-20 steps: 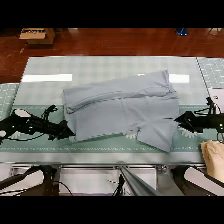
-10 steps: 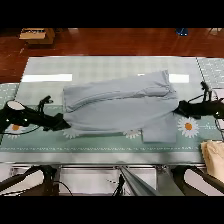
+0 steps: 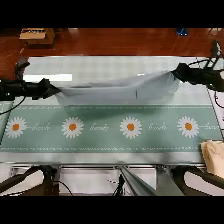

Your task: Fold the shirts.

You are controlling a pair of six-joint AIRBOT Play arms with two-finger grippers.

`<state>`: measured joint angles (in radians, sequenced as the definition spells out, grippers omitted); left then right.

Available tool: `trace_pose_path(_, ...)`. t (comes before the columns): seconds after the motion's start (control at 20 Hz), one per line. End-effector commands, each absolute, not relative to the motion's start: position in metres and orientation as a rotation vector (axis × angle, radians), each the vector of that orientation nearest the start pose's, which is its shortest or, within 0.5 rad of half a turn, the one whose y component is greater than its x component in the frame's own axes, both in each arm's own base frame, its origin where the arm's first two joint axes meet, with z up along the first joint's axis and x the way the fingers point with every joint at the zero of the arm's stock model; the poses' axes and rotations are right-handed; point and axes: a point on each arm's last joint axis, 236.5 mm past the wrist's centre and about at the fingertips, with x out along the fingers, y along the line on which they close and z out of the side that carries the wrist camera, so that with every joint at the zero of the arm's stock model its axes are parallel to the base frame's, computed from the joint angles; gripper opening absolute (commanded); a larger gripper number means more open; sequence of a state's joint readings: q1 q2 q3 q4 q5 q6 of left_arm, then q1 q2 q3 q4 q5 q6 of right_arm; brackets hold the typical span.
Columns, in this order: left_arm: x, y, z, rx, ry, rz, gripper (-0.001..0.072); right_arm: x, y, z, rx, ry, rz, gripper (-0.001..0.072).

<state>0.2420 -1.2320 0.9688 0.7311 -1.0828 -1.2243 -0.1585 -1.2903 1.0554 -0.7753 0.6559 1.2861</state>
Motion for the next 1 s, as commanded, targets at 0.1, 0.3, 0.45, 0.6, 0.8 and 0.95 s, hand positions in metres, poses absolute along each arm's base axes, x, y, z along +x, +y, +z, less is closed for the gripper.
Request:
trace_pose_path(0.1,0.432,-0.050,0.005,-0.743,1.029,-0.254,0.0020,0.546,0.028,0.031,0.645,0.699,0.080,0.0031)
trace_pose_path(0.3,0.445,-0.048,-0.034,-0.786,1.094,-0.224,0.0019,0.563,0.023,0.016,0.654,0.702,0.059,0.0031)
trace_pose_path(0.45,0.454,-0.052,-0.053,-0.816,1.119,-0.217,0.0023,0.562,0.024,0.002,0.656,0.730,0.055,0.0034)
trace_pose_path(0.6,0.463,-0.053,-0.058,-0.877,1.100,-0.202,0.0204,0.561,0.024,0.001,0.654,0.735,0.058,0.0226)
trace_pose_path(0.8,0.465,-0.047,-0.043,-0.880,1.093,-0.237,0.0566,0.543,0.001,0.012,0.406,0.769,0.090,0.0268)
trace_pose_path(0.95,0.457,-0.047,-0.022,-0.844,1.115,-0.348,0.0565,0.519,-0.057,0.017,0.208,0.831,-0.032,0.0405)
